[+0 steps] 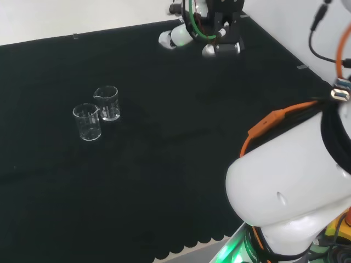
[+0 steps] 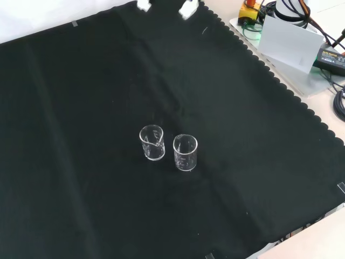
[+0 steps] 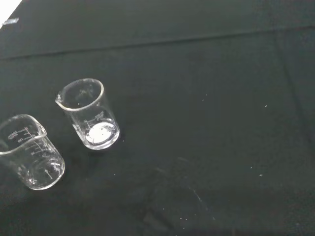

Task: Pick up the beaker on the right.

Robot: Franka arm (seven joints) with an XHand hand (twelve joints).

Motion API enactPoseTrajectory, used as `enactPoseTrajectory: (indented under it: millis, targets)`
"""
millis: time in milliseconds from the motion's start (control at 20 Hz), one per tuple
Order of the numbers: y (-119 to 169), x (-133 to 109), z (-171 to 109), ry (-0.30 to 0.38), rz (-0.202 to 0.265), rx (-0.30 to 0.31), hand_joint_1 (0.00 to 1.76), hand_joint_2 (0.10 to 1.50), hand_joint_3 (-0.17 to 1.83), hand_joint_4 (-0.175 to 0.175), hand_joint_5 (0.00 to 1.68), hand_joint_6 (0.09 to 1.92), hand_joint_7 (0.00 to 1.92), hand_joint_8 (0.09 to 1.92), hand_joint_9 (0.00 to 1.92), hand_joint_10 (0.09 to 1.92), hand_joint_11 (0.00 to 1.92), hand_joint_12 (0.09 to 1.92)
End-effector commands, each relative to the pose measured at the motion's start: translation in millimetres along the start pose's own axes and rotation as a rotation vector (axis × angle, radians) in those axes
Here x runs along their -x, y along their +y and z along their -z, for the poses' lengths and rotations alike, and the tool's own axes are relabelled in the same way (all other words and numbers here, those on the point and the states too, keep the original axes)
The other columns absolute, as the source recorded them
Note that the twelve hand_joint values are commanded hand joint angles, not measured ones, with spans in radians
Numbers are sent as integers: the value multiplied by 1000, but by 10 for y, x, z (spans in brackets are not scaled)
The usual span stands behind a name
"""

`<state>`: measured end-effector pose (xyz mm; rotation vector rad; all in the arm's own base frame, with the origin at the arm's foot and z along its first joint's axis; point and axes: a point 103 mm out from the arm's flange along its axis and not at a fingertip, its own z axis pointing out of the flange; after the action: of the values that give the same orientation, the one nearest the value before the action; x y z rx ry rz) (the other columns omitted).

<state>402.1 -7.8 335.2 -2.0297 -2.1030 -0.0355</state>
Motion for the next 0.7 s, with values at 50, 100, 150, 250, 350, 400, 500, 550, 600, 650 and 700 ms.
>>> enactPoseTrajectory:
  millis: [50, 100, 150, 250, 350, 400, 500, 550, 600, 650, 700]
  targets:
    - [922, 192, -473, 76, 93, -3, 641, 770, 543, -65, 247, 87, 129, 578, 216, 665, 0, 1026]
    - [993, 176, -528, 89, 105, -10, 651, 753, 552, -66, 246, 87, 127, 580, 217, 666, 0, 1025]
    - [1059, 163, -580, 100, 114, -16, 661, 733, 570, -68, 245, 87, 125, 585, 218, 667, 0, 1025]
    - [1193, 132, -690, 138, 138, -31, 680, 694, 599, -72, 244, 87, 123, 596, 227, 674, 0, 1028]
    - [1301, 83, -789, 172, 166, -29, 690, 671, 618, -77, 247, 87, 123, 604, 236, 681, 0, 1032]
    - [1347, 59, -831, 180, 178, -31, 693, 662, 626, -80, 249, 87, 125, 610, 240, 684, 0, 1039]
    - [1397, 89, -881, 210, 196, -32, 697, 652, 635, -83, 254, 87, 132, 620, 246, 689, 0, 1048]
    - [1424, 92, -911, 219, 205, -35, 699, 648, 637, -85, 256, 87, 135, 624, 248, 691, 0, 1051]
    - [1468, 55, -961, 219, 211, -40, 701, 646, 639, -86, 258, 87, 137, 627, 250, 692, 0, 1054]
    - [1508, 22, -1009, 221, 220, -43, 702, 644, 640, -87, 259, 87, 138, 628, 252, 693, 0, 1055]
    - [1546, -10, -1054, 224, 228, -49, 703, 642, 641, -87, 261, 87, 138, 630, 254, 695, 0, 1058]
